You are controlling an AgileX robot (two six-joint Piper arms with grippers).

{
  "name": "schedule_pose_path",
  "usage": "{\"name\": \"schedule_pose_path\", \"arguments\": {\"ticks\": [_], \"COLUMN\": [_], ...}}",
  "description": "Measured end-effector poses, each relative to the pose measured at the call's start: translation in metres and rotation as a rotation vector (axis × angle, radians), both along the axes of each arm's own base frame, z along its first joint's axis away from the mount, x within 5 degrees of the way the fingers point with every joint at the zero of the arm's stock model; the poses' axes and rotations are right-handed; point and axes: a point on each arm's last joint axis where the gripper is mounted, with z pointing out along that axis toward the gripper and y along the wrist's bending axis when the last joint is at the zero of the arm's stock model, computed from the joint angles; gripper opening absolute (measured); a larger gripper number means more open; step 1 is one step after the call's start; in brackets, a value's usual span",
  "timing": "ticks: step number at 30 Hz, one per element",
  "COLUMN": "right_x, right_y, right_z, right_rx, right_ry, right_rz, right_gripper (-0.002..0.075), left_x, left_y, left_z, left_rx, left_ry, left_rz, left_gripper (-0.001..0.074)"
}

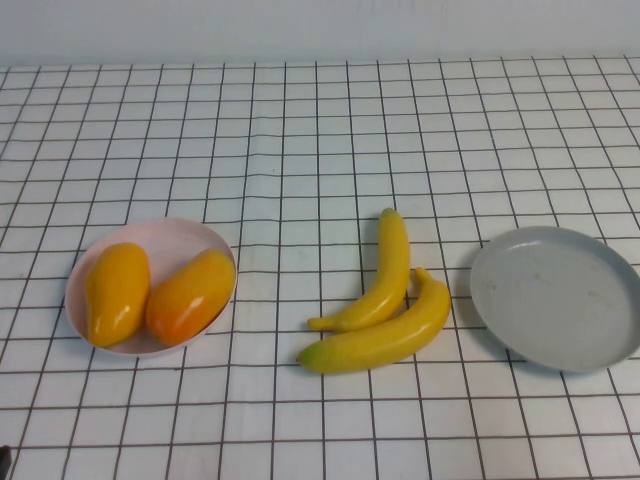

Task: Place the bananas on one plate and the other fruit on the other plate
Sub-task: Put another type of fruit in the right plate

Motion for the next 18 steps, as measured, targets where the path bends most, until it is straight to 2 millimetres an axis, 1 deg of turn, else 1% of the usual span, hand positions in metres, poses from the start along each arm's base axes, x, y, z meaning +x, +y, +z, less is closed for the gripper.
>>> {"name": "schedule_pose_path", "arguments": {"ticks": [3, 5, 7, 10, 12, 16, 18], "right_x": [0.015, 0.023, 0.031, 0.046, 0.055, 0.077, 0.089], "right_y": [0.000, -0.001, -0.002, -0.001, -0.001, 0.000, -0.002], "right_z": [0.021, 0.024, 0.021, 0.015, 0.018, 0.033, 0.041], "right_rx": [0.041, 0.058, 0.051, -0.013, -0.063, -0.152, -0.200], "right_ry": [0.003, 0.022, 0.057, 0.140, 0.193, 0.333, 0.431], "right_rz": [0.005, 0.007, 0.012, 0.070, 0.128, 0.257, 0.311], "right_gripper": [-0.0018, -0.0018, -0.0018, -0.0018, -0.0018, -0.0018, -0.0018], "left_x": [0.000, 0.000, 0.000, 0.000, 0.000, 0.000, 0.000], "left_y": [0.000, 0.000, 0.000, 0.000, 0.000, 0.000, 0.000], "left_z": [0.000, 0.000, 0.000, 0.000, 0.000, 0.000, 0.000], "left_rx": [0.000, 0.000, 0.000, 0.000, 0.000, 0.000, 0.000], "left_ry": [0.000, 0.000, 0.000, 0.000, 0.000, 0.000, 0.000], "left_rz": [0.000, 0.000, 0.000, 0.000, 0.000, 0.000, 0.000], "left_gripper": [-0.0004, -0.0004, -0.0004, -0.0004, -0.0004, -0.0004, -0.0004]}}
